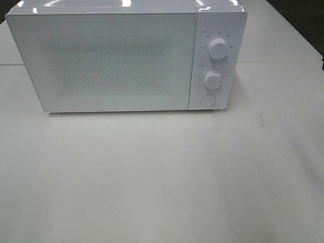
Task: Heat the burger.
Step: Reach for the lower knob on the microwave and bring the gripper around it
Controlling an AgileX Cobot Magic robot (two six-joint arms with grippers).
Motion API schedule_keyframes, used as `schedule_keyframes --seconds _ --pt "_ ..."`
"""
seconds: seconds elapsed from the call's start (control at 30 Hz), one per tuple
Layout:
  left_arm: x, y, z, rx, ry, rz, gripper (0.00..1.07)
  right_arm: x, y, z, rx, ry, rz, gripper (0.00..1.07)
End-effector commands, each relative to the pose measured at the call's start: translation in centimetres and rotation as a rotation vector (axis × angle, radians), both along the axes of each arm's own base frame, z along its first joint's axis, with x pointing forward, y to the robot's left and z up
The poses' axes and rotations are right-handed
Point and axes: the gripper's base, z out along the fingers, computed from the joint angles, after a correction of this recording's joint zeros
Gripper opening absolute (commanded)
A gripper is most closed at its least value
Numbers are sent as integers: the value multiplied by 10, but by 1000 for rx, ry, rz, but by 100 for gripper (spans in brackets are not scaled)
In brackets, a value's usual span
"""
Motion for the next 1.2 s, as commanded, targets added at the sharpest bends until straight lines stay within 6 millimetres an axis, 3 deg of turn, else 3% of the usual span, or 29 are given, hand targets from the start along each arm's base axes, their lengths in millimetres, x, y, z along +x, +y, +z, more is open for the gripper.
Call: schedule_keyframes --seconds 0.03,0.67,0.83,1.2 --pt "-3 0 -1 -7 -23 4 101 11 3 -6 27 -85 13 76" --pt "-3 0 -1 -7 -23 4 101 54 14 -48 -3 -122 85 75" --pt "-3 0 -1 -7 -23 4 101 63 37 -66 -84 -102 155 75" --pt "-3 0 -1 -7 -23 4 101 68 66 -87 -69 -115 119 75"
